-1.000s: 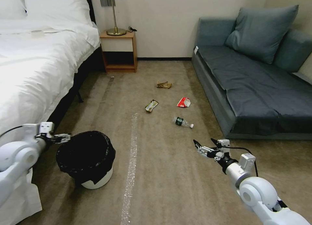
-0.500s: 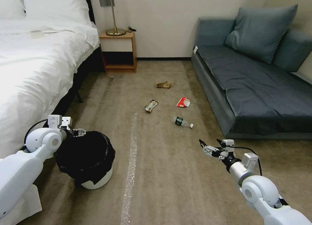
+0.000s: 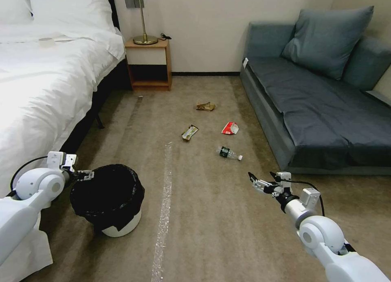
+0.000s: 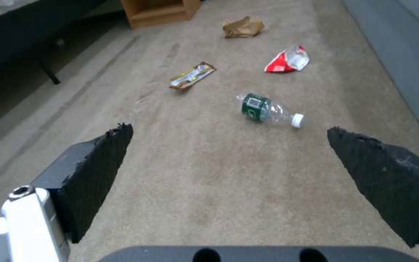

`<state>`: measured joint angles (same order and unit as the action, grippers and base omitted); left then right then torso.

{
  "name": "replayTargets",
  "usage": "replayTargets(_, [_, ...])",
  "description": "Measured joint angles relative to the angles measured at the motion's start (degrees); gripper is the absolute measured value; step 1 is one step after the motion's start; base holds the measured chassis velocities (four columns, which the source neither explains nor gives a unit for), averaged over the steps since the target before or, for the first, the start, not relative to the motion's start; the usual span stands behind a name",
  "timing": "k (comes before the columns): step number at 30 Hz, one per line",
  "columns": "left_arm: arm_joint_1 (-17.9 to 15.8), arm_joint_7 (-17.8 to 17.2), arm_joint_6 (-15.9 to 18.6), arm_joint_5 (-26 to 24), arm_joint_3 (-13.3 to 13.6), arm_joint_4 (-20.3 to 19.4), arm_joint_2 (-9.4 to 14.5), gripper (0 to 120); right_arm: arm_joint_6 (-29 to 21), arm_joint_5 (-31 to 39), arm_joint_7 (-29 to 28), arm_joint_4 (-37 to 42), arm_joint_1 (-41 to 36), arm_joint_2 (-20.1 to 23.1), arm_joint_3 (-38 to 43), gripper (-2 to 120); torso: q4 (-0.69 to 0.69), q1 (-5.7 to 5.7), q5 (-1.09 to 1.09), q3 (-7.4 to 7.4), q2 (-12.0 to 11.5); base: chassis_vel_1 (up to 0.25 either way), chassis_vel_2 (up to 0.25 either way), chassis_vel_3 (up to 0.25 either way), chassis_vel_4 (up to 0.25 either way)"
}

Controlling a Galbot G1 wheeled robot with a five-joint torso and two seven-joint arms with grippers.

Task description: Pick up the trash bin, then pick up the garbage on the floor and place it into the trash bin.

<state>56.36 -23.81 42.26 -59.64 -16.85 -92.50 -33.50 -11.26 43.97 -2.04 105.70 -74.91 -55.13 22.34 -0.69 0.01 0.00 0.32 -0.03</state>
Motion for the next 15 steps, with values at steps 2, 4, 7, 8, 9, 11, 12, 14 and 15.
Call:
replayTargets(2, [0.25,0.35,-0.01,0.98,0.02,1.08,-1.26,100,0.13,-0.13,-0.01,-0.14,0.1,-0.27,-0.36,100,0.01,0.0,-0.01,0.0,0.0,0.0,0.0,0.0,0.0])
replayTargets(4, [-0.69,0.62,-0.03,2.12,1.15,2.98,-3.7,100,0.35,-0.22,-0.01,-0.2,0.04,-0.61,-0.61,100,0.0,0.0,-0.01,0.0,0.0,0.0,0.0,0.0,0.0])
replayTargets(7, [-2.33,0.73,-0.06,2.96,2.89,4.62,-5.92,100,0.58,-0.24,-0.01,-0.19,-0.28,-0.71,-0.71,100,-0.01,0.0,0.0,0.0,0.0,0.0,0.0,0.0,0.0])
replayTargets(8, [-2.93,0.77,-0.07,3.22,3.54,5.09,-6.61,99,0.64,-0.24,-0.01,-0.18,-0.32,-0.74,-0.71,100,-0.02,0.0,0.0,0.0,0.0,0.0,0.0,0.0,0.0])
replayTargets(9, [-3.63,0.74,-0.07,3.6,4.25,5.66,-7.34,98,0.74,-0.2,-0.01,-0.18,-0.32,-0.76,-0.66,100,-0.01,0.0,0.0,0.01,0.0,0.0,0.0,0.0,0.0])
replayTargets(11, [-4.21,0.72,-0.1,4.11,4.81,6.14,-7.84,95,0.82,-0.09,-0.01,-0.2,-0.32,-0.76,-0.49,100,-0.01,0.0,0.01,0.0,0.0,0.0,0.0,0.0,0.0])
replayTargets(12, [-4.54,0.83,-0.16,4.63,5.12,6.47,-8.09,91,0.86,0.05,-0.01,-0.23,-0.31,-0.74,-0.31,100,-0.01,0.0,0.03,0.0,0.0,0.0,0.0,0.0,0.0])
replayTargets(14, [-4.8,0.99,-0.2,5.15,5.35,6.8,-8.3,85,0.89,0.24,-0.02,-0.26,-0.32,-0.66,-0.12,100,0.0,0.0,0.04,0.0,0.0,0.0,0.0,0.0,0.0])
replayTargets(15, [-4.96,1.07,-0.37,5.44,5.41,7.12,-8.41,82,0.91,0.49,-0.02,-0.27,-0.4,-0.57,0.11,100,0.0,0.0,0.04,0.0,0.0,0.0,0.0,0.0,0.0])
